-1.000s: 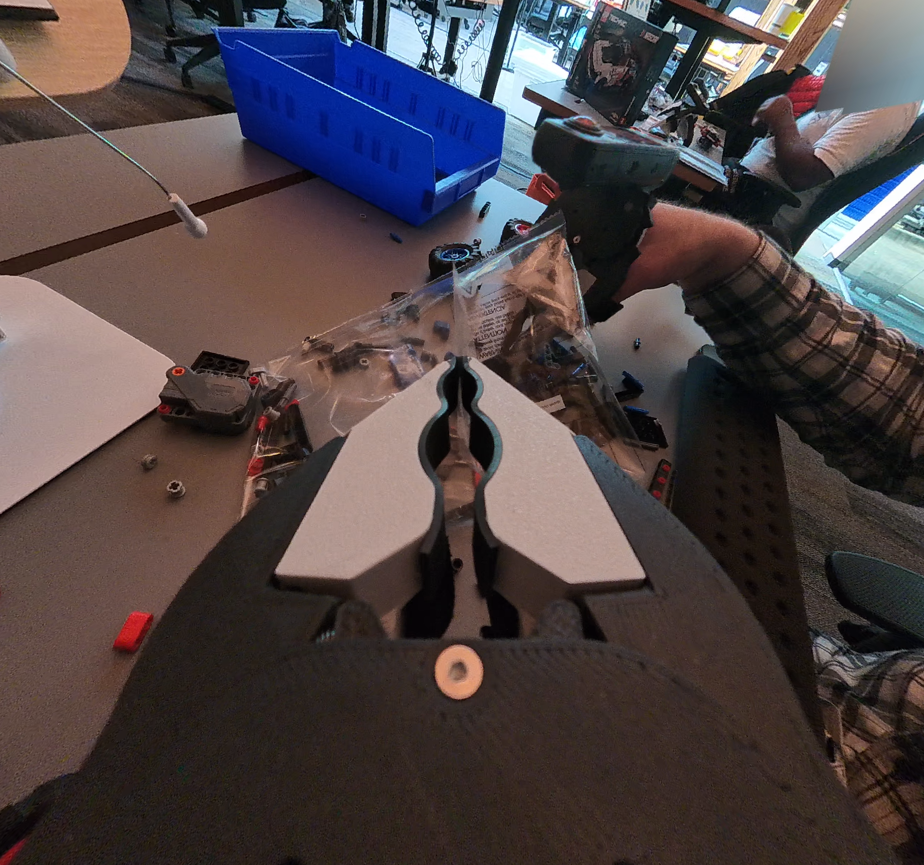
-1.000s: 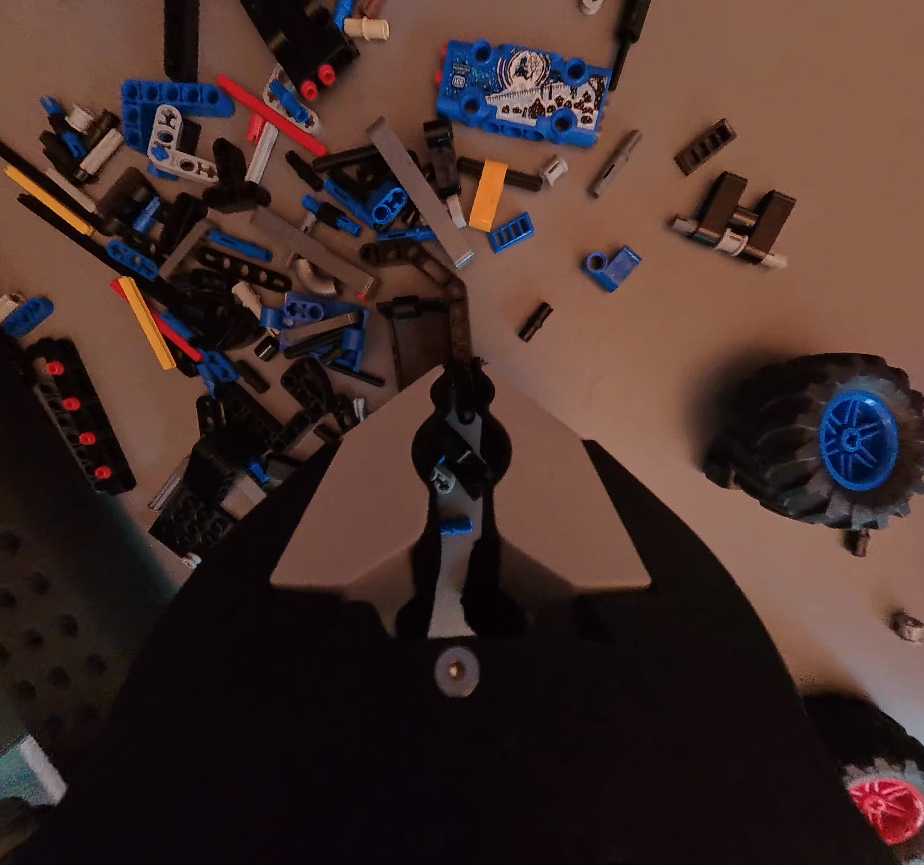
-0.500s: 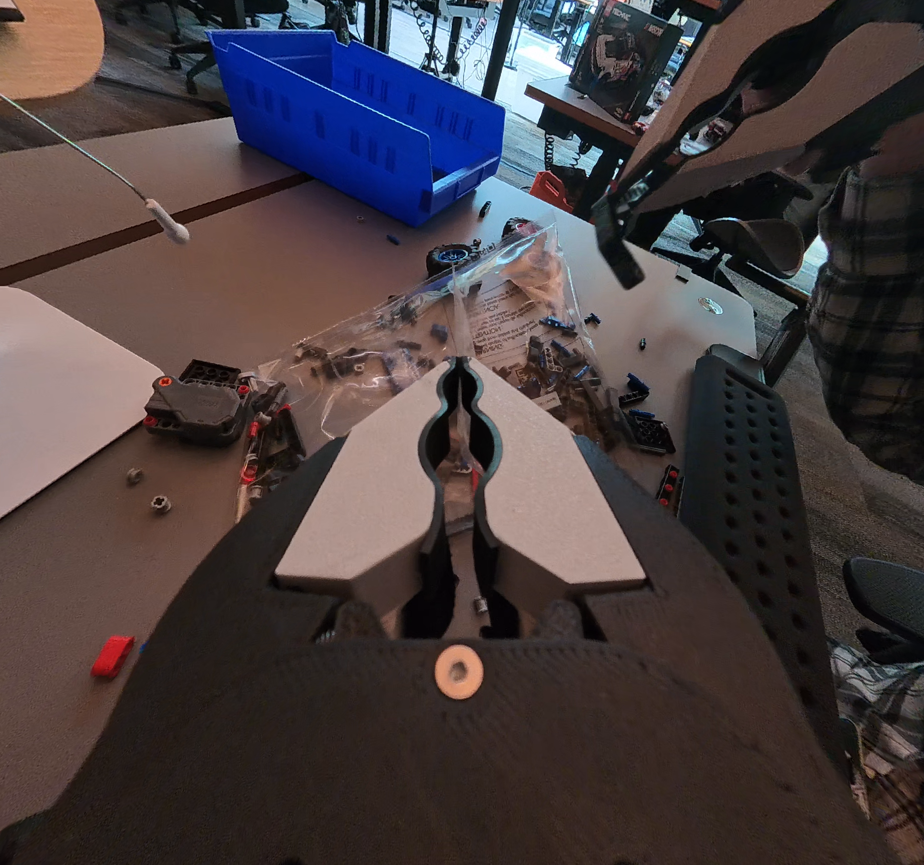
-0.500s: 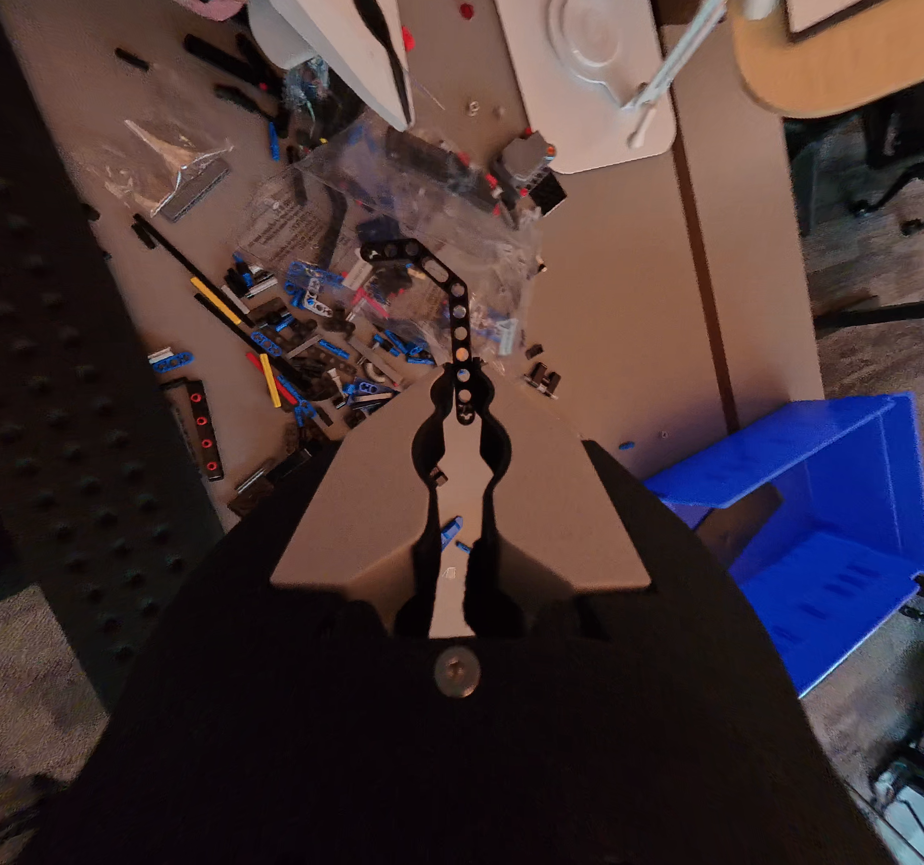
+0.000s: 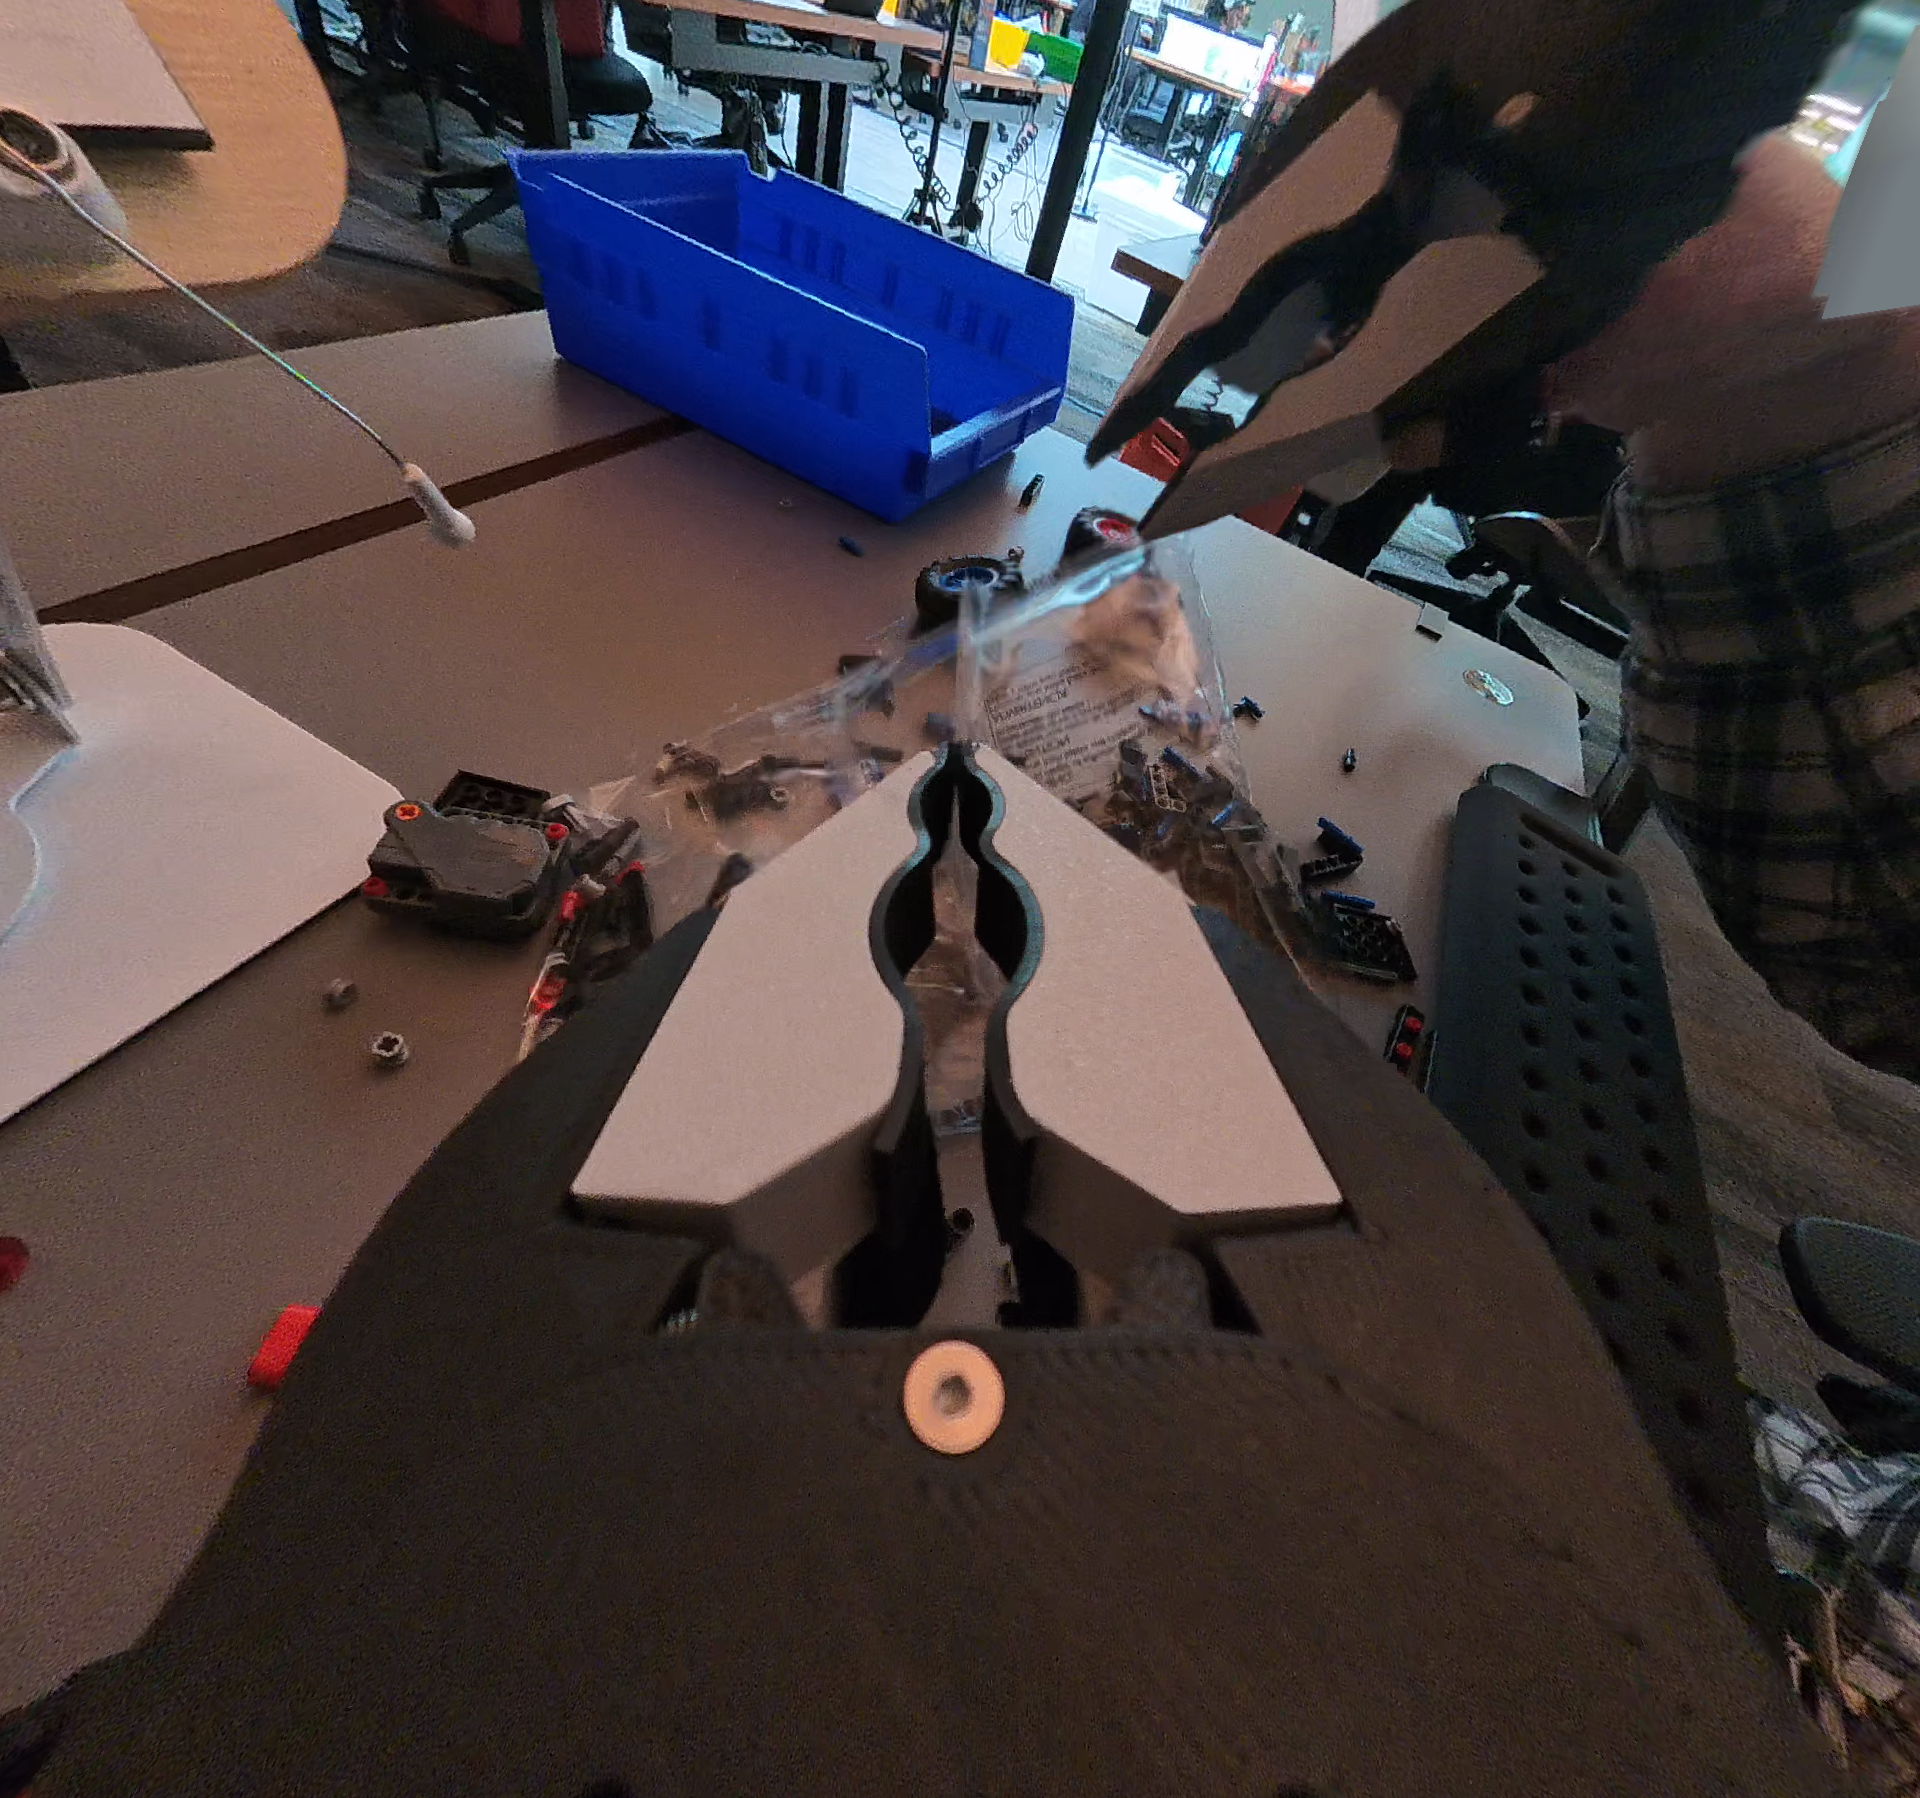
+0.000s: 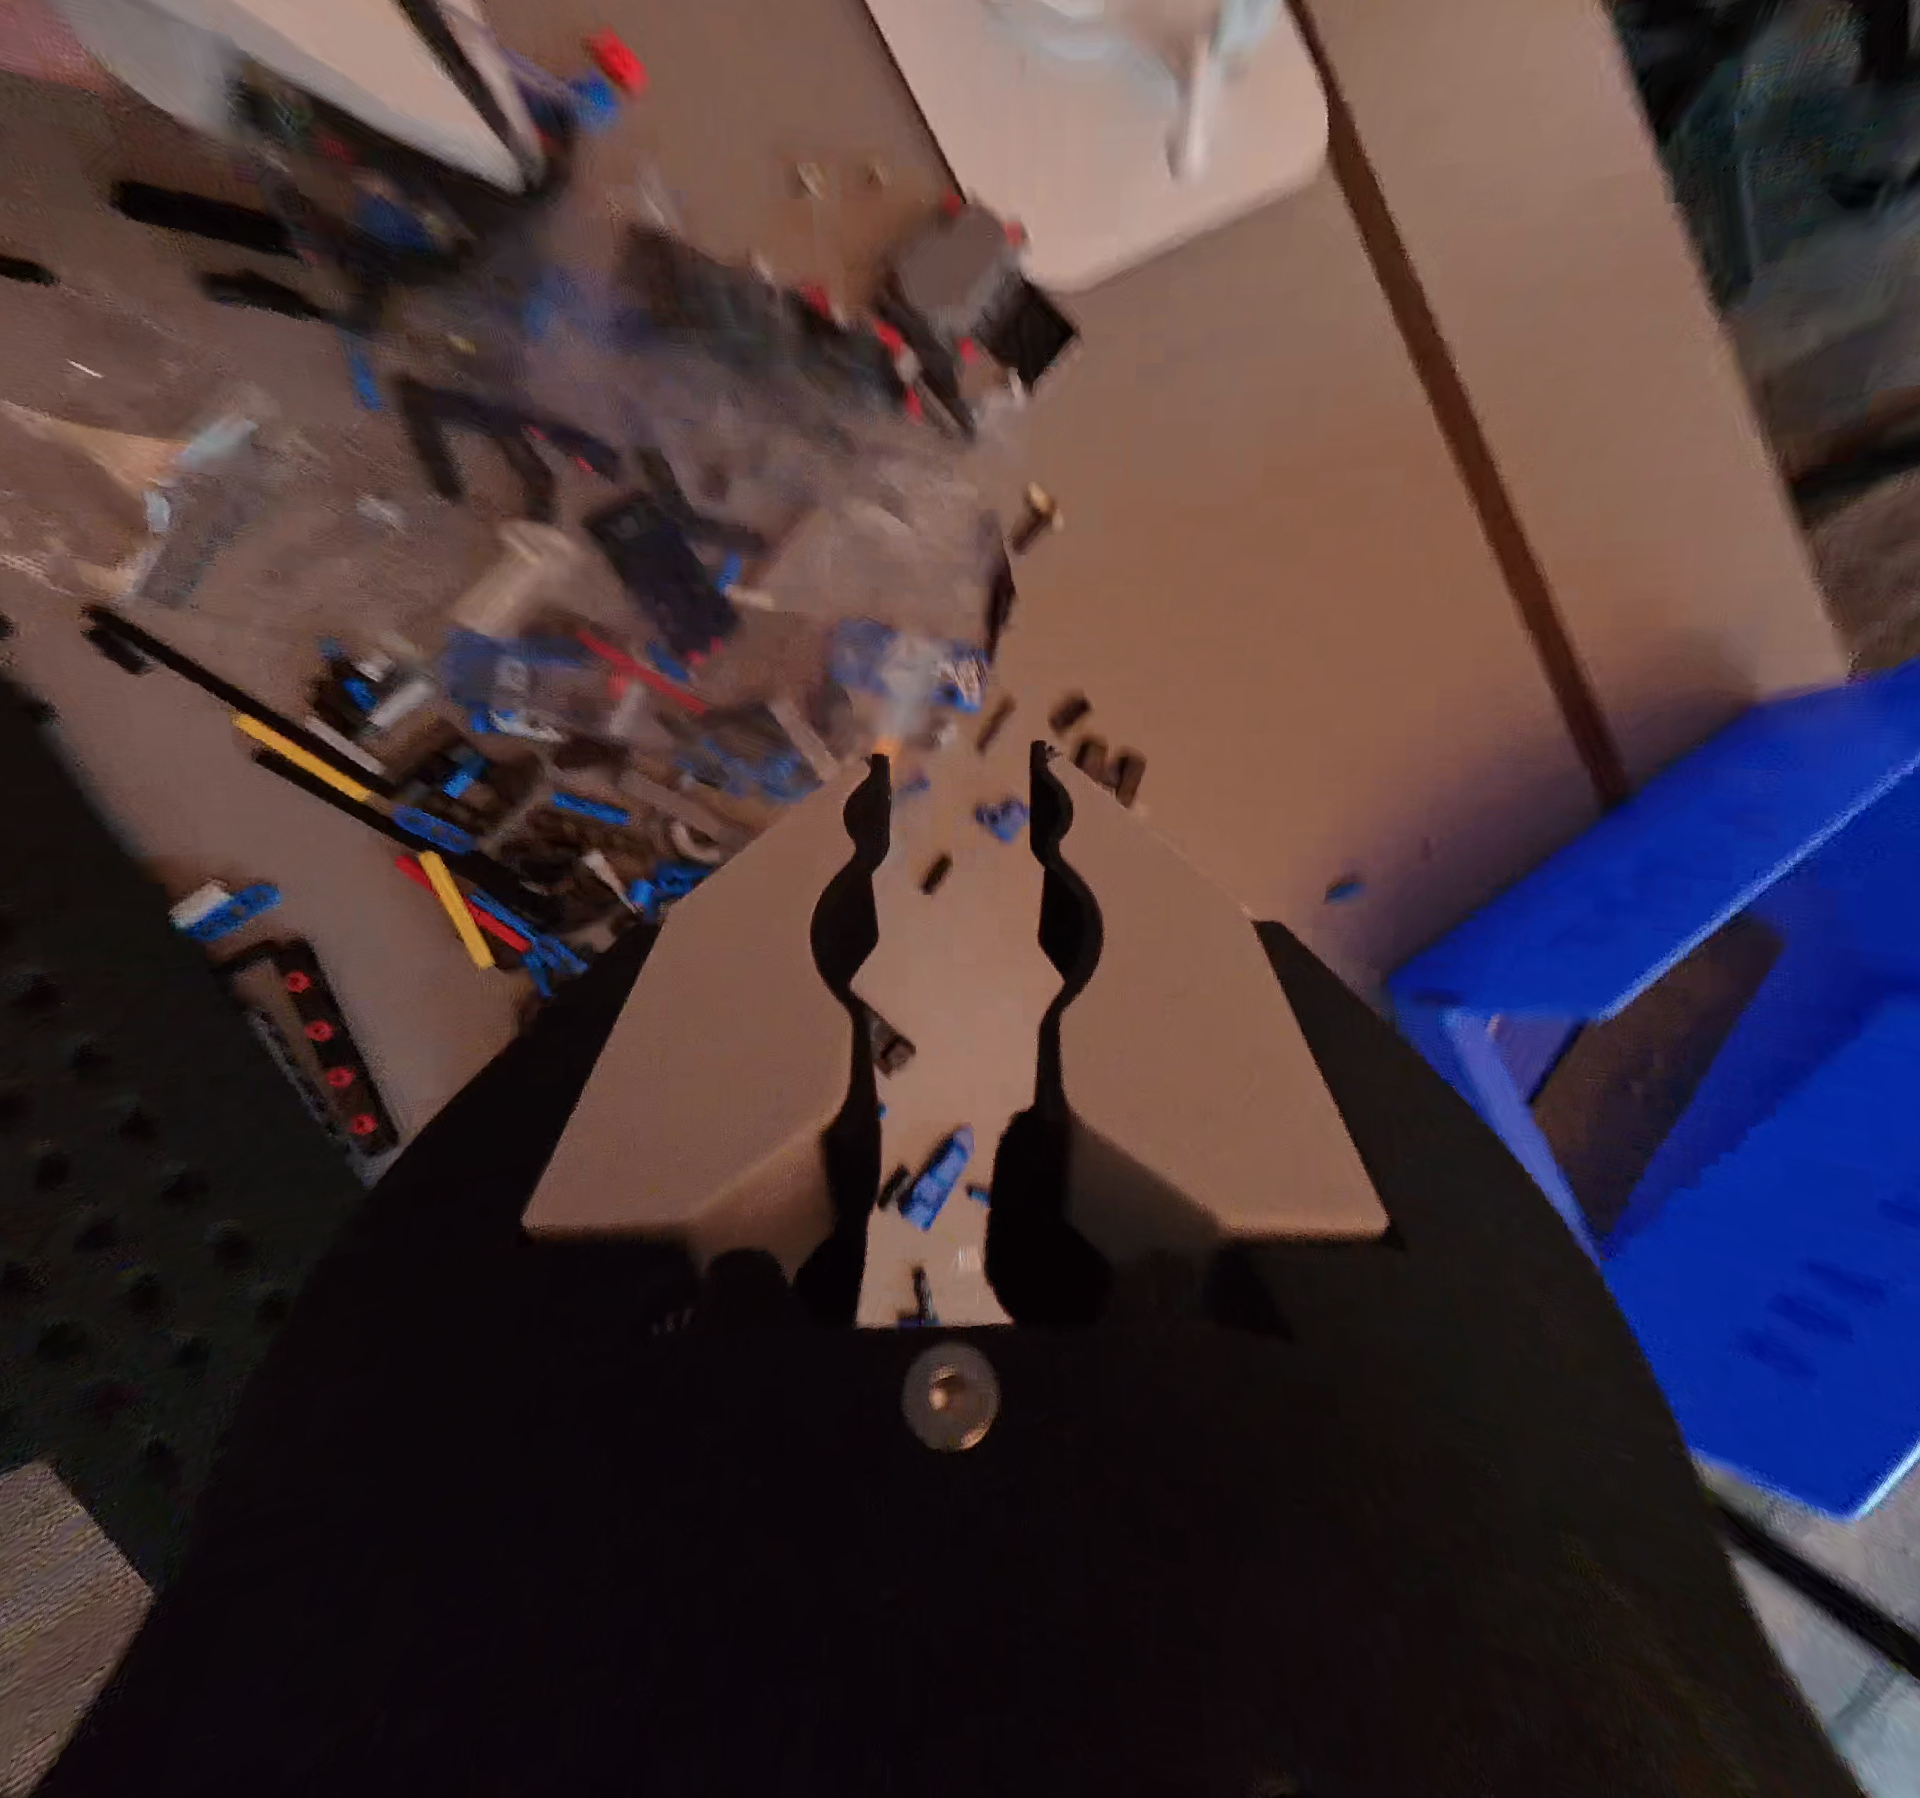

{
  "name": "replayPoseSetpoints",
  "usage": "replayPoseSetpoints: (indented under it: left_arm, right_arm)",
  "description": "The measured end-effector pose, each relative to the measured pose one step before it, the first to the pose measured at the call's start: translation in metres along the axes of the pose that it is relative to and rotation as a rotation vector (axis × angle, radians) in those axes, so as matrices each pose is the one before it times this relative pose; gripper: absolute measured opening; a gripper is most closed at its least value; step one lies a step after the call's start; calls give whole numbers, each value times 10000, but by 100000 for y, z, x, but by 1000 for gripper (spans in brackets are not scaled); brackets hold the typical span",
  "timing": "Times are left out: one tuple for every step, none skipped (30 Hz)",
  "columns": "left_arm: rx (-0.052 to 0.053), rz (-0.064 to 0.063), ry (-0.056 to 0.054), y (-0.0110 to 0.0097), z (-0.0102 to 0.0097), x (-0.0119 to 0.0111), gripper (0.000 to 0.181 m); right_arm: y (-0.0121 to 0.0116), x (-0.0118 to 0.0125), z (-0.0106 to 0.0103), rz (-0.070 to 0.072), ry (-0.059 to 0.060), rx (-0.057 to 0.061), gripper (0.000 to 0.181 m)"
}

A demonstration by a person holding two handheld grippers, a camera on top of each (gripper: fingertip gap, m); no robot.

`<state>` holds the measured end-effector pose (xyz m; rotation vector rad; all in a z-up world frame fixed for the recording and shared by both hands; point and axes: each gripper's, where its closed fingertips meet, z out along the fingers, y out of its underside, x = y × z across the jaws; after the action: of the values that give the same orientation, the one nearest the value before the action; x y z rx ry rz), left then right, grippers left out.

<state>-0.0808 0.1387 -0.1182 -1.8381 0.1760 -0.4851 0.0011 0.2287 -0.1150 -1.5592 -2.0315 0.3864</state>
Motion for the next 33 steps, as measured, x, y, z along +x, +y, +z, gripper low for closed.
replayPoseSetpoints:
  left_arm:
    - [57, 21, -46, -159, -150, -81, 0]
    - [55, 39, -74, -145, -140, -118, 0]
    - [60, 14, -45, -149, -133, -85, 0]
    - [77, -37, -13, -139, -111, -71, 0]
    - [37, -38, -42, -44, -92, -114, 0]
    - [0, -15, -38, 59, -41, -144, 0]
    - [-2, -43, -1, 85, 12, -99, 0]
    - [16, -57, 50, 46, 47, -3, 0]
    - [17, -27, 46, 3, 56, 27, 0]
    - [-12, 16, 10, 23, 61, 5, 0]
    - [-18, 43, -21, 17, 39, -4, 0]
    - [-9, 42, -12, 13, 19, 20, 0]
    - [-5, 27, -1, 11, -4, 34, 0]
    - [-2, 17, -16, -1, -5, -11, 0]
    - [-1, 16, -25, -5, -12, -41, 0]
    - [7, 10, -12, -24, -22, -22, 0]
    - [21, -1, -7, -40, -37, -18, 0]
    - [20, -6, -8, -39, -38, -16, 0]
    - [16, 1, 1, -33, -24, 6, 0]
    - [11, -2, -1, -25, 6, 2, 0]
    - [12, 0, 10, -37, 17, 25, 0]
    - [7, 13, 22, -35, 27, 71, 0]
    - [3, 24, 13, 0, 22, 79, 0]
    - [-3, 21, 9, 34, 17, 52, 0]
    - [-15, -2, 11, 71, 8, 23, 0]
    - [-11, -7, -5, 64, -14, -28, 0]
    - [3, -1, -15, 6, -29, -52, 0]
    - [22, -1, -11, -50, -68, -43, 0]
    - [32, -2, -10, -81, -78, -41, 0]
    - [36, -1, -15, -84, -85, -46, 0]
    - [29, -11, 1, -73, -56, -20, 0]
    - [14, -5, 9, -46, -26, 2, 0]
    - [-2, 10, -10, -2, -9, -6, 0]
  right_arm:
    - [1517, 438, 755, 357, -172, -320, 25]
    - [1240, -131, 1163, 266, -456, -245, 25]
    - [1058, -27, 1468, 239, -360, -232, 25]
    - [1047, 160, 1602, 215, -192, -329, 26]
    - [841, -3, 1448, 101, -203, -290, 28]
    - [145, -179, 1111, 72, -245, 122, 25]
    - [-178, -168, 916, 125, -232, 272, 21]
    - [-43, -121, 991, 104, -202, 92, 21]
    - [205, -31, 1106, 79, -135, -121, 22]
    - [350, 165, 1100, 84, -3, -247, 22]
    - [216, 115, 922, 27, 12, -171, 22]
    - [-189, 30, 546, 6, 8, 117, 18]
    - [-396, -147, 169, -13, -104, 274, 6]
    - [-1, -229, 135, -25, -159, 32, 0]
    - [30, -53, 25, -124, 4, 14, 0]
    - [79, -15, -79, -147, 49, -18, 0]
    - [83, -17, -175, -90, 28, -15, 0]
    - [-98, -36, -336, -24, 4, 125, 0]
    - [-258, -197, -491, 34, -111, 217, 0]
    - [-493, -216, -546, 72, -115, 346, 0]
    - [-666, -15, -420, 93, -4, 385, 0]
    - [-565, 106, -106, -25, 95, 249, 0]
    - [-227, 297, 219, -65, 210, 0, 16]
    - [130, 422, 478, -18, 249, -237, 31]
    - [307, 199, 605, -42, 90, -321, 32]
    - [301, -31, 641, -54, -61, -269, 29]
    - [97, -117, 532, 41, -159, -93, 23]
    - [-41, -130, 304, 45, -175, 39, 12]
    - [-20, -186, 57, -14, -175, 75, 0]
    - [110, -55, -30, 25, -69, -24, 0]
    - [101, -58, -128, -14, -32, 5, 0]
    - [37, -10, -317, -56, 33, 82, 0]
    - [-42, -66, -520, 12, -12, 150, 0]
